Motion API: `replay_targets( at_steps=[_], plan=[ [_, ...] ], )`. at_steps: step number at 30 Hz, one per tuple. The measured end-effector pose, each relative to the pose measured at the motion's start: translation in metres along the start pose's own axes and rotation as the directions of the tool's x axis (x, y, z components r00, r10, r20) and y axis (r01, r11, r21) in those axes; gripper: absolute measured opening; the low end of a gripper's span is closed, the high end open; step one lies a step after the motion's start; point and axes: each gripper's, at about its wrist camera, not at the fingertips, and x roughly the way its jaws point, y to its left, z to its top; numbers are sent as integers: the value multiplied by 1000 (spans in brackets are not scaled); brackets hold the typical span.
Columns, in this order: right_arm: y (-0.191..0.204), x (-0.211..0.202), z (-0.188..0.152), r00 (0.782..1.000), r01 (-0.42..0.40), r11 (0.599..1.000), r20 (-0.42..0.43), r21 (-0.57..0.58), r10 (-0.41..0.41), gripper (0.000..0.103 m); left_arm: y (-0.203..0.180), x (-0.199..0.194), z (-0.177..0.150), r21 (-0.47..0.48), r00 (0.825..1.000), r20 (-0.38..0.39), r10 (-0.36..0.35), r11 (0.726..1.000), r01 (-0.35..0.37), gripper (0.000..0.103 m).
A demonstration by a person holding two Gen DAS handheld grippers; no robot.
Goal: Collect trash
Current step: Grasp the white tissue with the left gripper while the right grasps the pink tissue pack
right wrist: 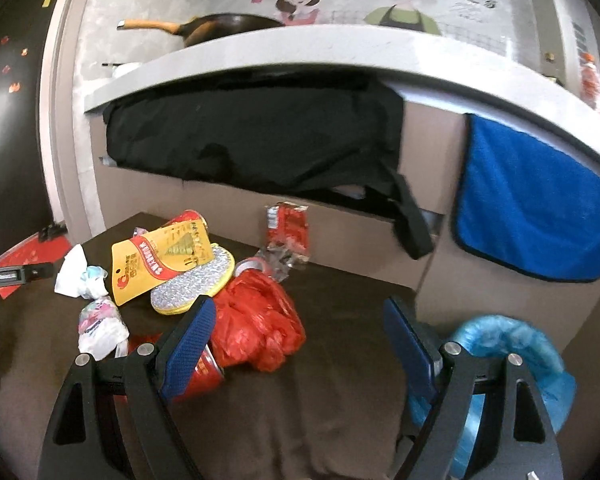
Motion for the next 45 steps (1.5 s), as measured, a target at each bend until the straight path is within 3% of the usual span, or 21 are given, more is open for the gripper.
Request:
replay_targets(
  at_steps=[5,8,10,12,16,21,24,29,31,36,42,45],
  plan=[
    [7,16,-6,999,-16,1000,-32,-25,16,83,6,44,15,-50,997,-65,-30,998,26,87],
    [10,22,-10,998,-20,999,-56,-32,19,83,8,62,16,-83,988,-122,-92,993,82,72],
    [11,23,-11,998,-26,999,-62,-36,23,83,7,62,14,-116,978,-131,-161,982,146,46],
    [13,25,-8,997,-39,999,-63,-37,37,83,0,55,14,-107,978,-109,-179,980,168,31],
    [18,29,-3,992,-104,994,-75,-20,102,83,-18,33,13,-105,974,-62,-219,972,212,21],
    [48,34,-5,970,-217,972,-129,-85,205,83,-23,-10,-5,-164,974,54,-218,961,224,21],
    [69,34,-6,946,-299,945,-167,-130,276,83,-24,-22,-16,-129,986,78,-145,980,154,21],
    [95,51,-2,854,-486,868,-268,-106,446,83,-8,-30,-23,-189,989,109,-103,974,122,21],
    [107,59,-2,836,-513,851,-289,-108,467,83,-1,-33,-25,-205,989,121,-88,972,112,21],
    [138,71,-5,814,-540,826,-349,-163,464,83,15,-42,-30,-220,985,165,-42,972,78,21],
    [167,84,-8,846,-494,811,-389,-314,365,82,24,-39,-32,-280,981,168,-97,950,142,21],
    [168,92,-11,826,-506,807,-439,-305,353,80,21,-42,-32,-269,980,173,-101,952,145,21]
  ],
)
